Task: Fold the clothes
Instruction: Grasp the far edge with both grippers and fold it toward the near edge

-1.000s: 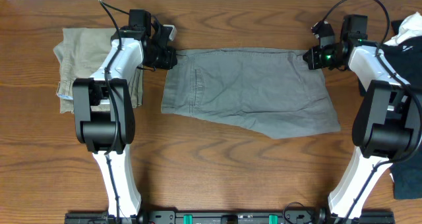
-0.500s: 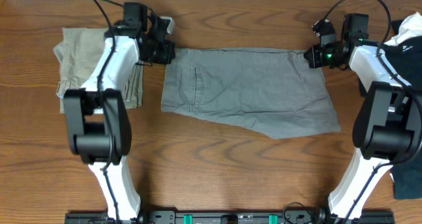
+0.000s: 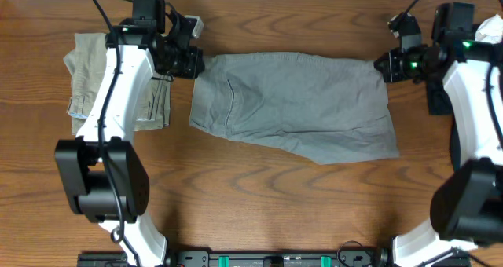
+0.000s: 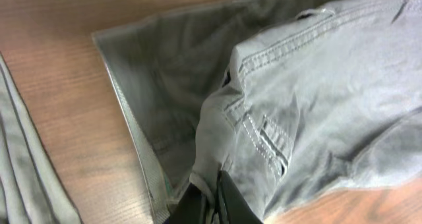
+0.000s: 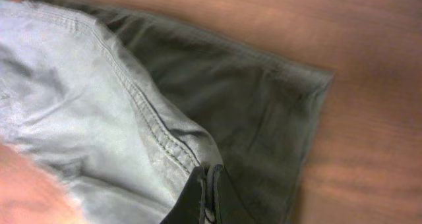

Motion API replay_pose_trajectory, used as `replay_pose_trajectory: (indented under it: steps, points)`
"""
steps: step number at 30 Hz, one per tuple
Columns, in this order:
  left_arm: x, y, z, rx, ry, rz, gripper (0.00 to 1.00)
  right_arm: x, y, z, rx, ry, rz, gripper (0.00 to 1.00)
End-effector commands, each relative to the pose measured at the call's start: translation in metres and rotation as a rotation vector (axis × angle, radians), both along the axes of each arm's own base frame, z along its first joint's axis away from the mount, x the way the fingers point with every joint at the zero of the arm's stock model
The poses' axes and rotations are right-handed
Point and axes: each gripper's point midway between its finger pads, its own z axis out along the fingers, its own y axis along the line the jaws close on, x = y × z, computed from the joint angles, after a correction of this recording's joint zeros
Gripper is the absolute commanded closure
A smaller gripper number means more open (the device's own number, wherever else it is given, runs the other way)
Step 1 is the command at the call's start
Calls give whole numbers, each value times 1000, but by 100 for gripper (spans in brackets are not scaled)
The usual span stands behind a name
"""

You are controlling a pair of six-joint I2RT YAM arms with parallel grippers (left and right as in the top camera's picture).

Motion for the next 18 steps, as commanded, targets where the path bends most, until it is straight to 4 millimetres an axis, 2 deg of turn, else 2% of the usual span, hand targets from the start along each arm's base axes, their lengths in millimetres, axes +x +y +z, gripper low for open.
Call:
replay_pose_trajectory:
  steps: [1, 6, 11, 14, 18]
  points:
    - [-21, 3, 21, 4, 17, 9, 94, -29, 15, 25, 54, 30, 21, 99]
    - [-59, 4, 24, 7, 145, 15, 94, -72, 21, 18, 96, 225, -23, 99]
    - [-95, 7, 18, 3, 347, 110, 94, -105, 31, 5, 113, 392, -46, 99]
    - [-115, 10, 15, 31, 432, 112, 94, -121, 28, -12, 73, 494, -113, 99]
    - [-133, 16, 4, 73, 510, 117, 94, -141, 25, -47, 15, 613, -210, 99]
